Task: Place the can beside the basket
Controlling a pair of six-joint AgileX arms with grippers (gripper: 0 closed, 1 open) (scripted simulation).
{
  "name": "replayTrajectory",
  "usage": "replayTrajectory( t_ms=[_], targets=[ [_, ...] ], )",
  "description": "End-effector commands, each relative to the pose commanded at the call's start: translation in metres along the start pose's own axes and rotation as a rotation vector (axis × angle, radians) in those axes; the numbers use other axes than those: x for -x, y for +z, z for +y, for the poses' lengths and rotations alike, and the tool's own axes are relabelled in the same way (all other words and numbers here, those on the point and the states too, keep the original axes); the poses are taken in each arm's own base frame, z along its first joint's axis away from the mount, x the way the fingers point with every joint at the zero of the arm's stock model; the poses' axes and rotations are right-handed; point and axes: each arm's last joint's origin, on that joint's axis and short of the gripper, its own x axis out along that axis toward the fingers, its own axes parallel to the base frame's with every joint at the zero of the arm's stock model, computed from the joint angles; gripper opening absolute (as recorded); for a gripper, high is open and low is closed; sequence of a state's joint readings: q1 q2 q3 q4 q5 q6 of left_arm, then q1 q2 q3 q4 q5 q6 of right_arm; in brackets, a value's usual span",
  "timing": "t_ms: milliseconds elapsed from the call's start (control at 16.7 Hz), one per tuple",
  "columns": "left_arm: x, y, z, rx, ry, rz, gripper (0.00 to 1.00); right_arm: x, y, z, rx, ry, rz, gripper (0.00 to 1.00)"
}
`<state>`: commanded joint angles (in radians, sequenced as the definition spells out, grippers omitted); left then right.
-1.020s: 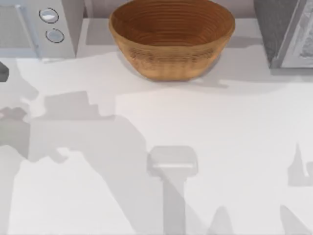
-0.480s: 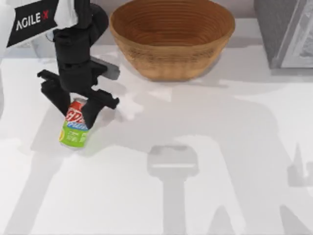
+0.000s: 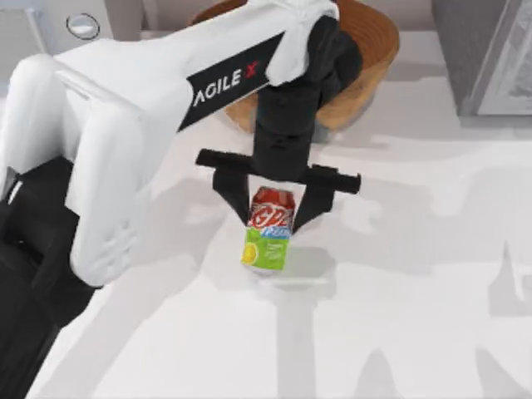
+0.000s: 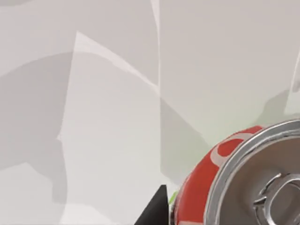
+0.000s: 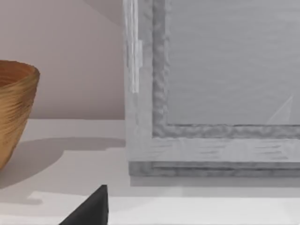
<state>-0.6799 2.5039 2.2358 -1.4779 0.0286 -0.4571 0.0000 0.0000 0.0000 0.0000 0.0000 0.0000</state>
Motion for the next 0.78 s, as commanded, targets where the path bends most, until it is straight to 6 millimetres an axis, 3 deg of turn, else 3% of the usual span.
replayTrajectory(
  t_ms=[120, 300, 780],
  targets=[
    [0.009, -0.003, -0.024, 0.081, -0.018, -0.056, 0.0, 0.0, 0.0, 0.0, 0.0, 0.0, 0.0, 1.0],
    [0.024, -0.006, -0.044, 0.166, -0.058, -0.133, 0.0, 0.0, 0.0, 0.0, 0.0, 0.0, 0.0, 1.0],
    [0.03, -0.005, -0.046, 0.191, -0.074, -0.158, 0.0, 0.0, 0.0, 0.0, 0.0, 0.0, 0.0, 1.0]
  ],
)
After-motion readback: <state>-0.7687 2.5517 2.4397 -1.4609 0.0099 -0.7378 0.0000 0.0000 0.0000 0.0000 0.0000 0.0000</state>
